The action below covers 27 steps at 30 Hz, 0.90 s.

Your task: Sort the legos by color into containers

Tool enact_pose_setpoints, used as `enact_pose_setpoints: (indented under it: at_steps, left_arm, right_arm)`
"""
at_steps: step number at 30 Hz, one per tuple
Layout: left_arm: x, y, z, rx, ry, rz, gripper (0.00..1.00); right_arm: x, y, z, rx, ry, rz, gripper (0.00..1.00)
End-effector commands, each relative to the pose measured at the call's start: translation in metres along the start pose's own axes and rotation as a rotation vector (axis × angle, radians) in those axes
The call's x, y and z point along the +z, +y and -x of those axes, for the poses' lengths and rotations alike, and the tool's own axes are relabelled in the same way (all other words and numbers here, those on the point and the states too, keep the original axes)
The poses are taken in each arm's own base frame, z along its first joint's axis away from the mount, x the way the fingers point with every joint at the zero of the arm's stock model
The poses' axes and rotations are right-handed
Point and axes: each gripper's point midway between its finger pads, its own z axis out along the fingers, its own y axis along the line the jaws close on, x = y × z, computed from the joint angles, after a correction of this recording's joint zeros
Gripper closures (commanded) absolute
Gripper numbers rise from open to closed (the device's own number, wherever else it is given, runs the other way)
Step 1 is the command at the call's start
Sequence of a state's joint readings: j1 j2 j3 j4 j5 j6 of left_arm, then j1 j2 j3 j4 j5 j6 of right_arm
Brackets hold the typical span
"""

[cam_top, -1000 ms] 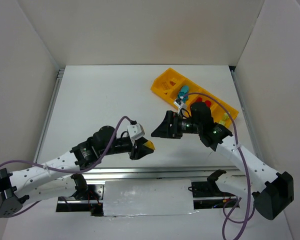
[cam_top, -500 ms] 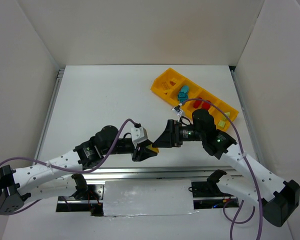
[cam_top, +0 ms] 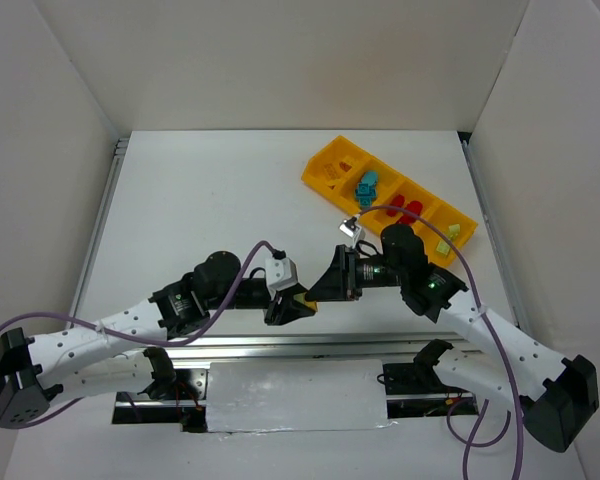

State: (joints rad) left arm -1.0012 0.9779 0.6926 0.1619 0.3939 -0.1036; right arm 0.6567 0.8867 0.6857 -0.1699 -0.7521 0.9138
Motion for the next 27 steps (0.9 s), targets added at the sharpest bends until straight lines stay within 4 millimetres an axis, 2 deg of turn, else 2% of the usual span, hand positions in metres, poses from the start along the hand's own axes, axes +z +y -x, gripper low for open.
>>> enact_pose_setpoints:
  at_steps: [1, 3, 6, 8, 9, 10, 11, 14, 17, 20, 27]
  left_arm:
    - [0.006, -0.001, 0.043, 0.064, -0.121, -0.004, 0.75]
    - [0.006, 0.001, 0.044, 0.062, -0.124, 0.01, 0.65]
    - [0.005, 0.007, 0.045, 0.047, -0.128, 0.049, 0.43]
    - [0.005, 0.012, 0.046, 0.033, -0.131, 0.077, 0.33]
    - [0.005, 0.014, 0.045, 0.028, -0.13, 0.09, 0.21]
    - [0.004, 0.017, 0.045, 0.021, -0.131, 0.11, 0.14]
    - [0.004, 0.018, 0.045, 0.016, -0.134, 0.117, 0.01]
    - [0.003, 0.022, 0.047, 0.006, -0.142, 0.142, 0.01]
    - [0.001, 0.026, 0.048, 0.002, -0.135, 0.166, 0.0]
    - [-0.003, 0.024, 0.044, 0.013, -0.113, 0.163, 0.01]
    - [-0.007, 0.01, 0.033, 0.04, -0.066, 0.087, 0.01]
  right_arm:
    - [-0.005, 0.039, -0.006, -0.08, 0.027, 0.165, 1.0]
    - [-0.006, 0.042, -0.007, -0.081, 0.026, 0.188, 1.0]
    - [-0.008, 0.044, -0.006, -0.086, 0.009, 0.193, 1.0]
    - [-0.01, 0.047, -0.005, -0.092, -0.003, 0.198, 1.0]
    - [-0.01, 0.048, -0.004, -0.096, -0.01, 0.198, 1.0]
    - [-0.011, 0.046, -0.003, -0.094, -0.018, 0.189, 1.0]
    - [-0.011, 0.046, 0.0, -0.105, -0.036, 0.179, 1.0]
    - [-0.009, 0.039, 0.002, -0.104, -0.047, 0.145, 1.0]
    - [-0.006, 0.024, 0.014, -0.118, -0.109, 0.057, 1.0]
    - [-0.009, 0.018, 0.022, -0.154, -0.15, 0.006, 1.0]
    - [-0.019, 0.031, 0.029, -0.271, -0.155, -0.004, 1.0]
